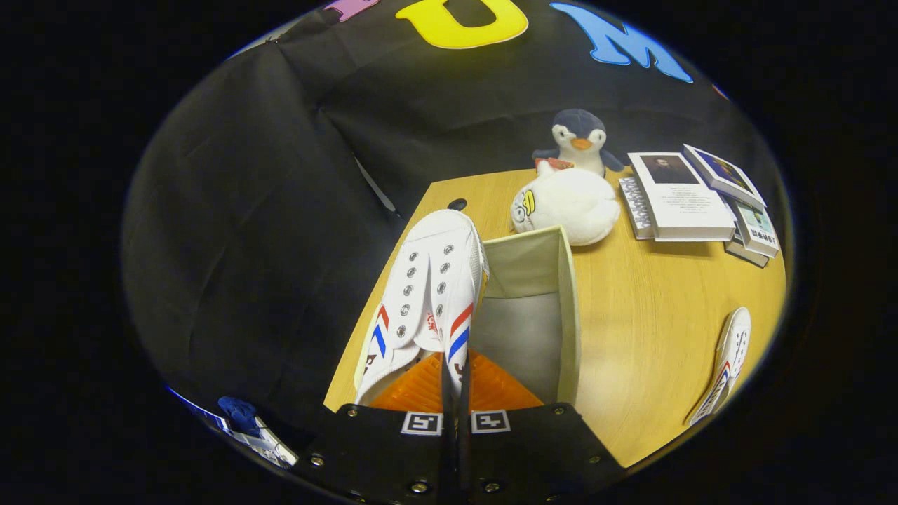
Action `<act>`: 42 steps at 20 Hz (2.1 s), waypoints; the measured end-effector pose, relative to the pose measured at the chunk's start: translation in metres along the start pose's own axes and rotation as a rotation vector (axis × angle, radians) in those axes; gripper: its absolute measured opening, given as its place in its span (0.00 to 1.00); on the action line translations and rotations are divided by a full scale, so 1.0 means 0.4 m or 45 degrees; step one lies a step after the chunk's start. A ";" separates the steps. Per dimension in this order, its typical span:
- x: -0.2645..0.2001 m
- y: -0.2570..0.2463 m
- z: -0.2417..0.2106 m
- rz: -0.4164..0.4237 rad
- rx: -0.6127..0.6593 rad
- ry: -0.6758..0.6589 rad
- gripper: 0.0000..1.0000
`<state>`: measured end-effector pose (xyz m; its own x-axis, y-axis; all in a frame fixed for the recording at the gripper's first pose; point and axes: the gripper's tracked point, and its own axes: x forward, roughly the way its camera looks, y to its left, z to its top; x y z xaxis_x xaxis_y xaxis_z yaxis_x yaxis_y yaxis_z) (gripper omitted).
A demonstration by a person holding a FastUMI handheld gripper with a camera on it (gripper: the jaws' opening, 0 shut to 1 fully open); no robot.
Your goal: Open the storage box then place both shoes into the box .Put the left shoe in first, then the right shoe, with the right side of both shoes facing outward in a uniform manner.
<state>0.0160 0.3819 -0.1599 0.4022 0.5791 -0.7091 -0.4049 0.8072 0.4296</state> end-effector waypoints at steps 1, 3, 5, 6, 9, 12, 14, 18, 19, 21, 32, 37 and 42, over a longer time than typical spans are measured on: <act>0.013 0.002 -0.012 -0.014 -0.005 0.012 0.01; 0.037 0.000 -0.039 -0.050 -0.013 0.038 0.01; 0.055 0.002 -0.039 -0.075 -0.014 0.010 0.01; 0.061 0.002 -0.037 -0.088 -0.005 -0.002 0.01; 0.072 0.019 -0.051 -0.109 -0.027 -0.038 0.01; 0.092 0.031 -0.101 -0.108 -0.032 0.014 0.01; 0.105 0.033 -0.111 -0.090 0.012 0.034 0.01; 0.098 0.073 -0.102 0.006 0.015 0.033 0.14; 0.101 0.106 -0.087 0.074 0.017 -0.010 0.24; 0.063 0.117 -0.040 0.102 -0.045 -0.093 0.79; -0.188 -0.118 0.096 -0.048 -0.214 -0.365 0.99; -0.264 -0.291 0.116 -0.168 -0.143 -0.422 0.99; -0.323 -0.493 0.110 -0.323 -0.108 -0.434 0.99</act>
<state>0.0798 0.1530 -0.1283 0.7399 0.3798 -0.5553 -0.3187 0.9248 0.2079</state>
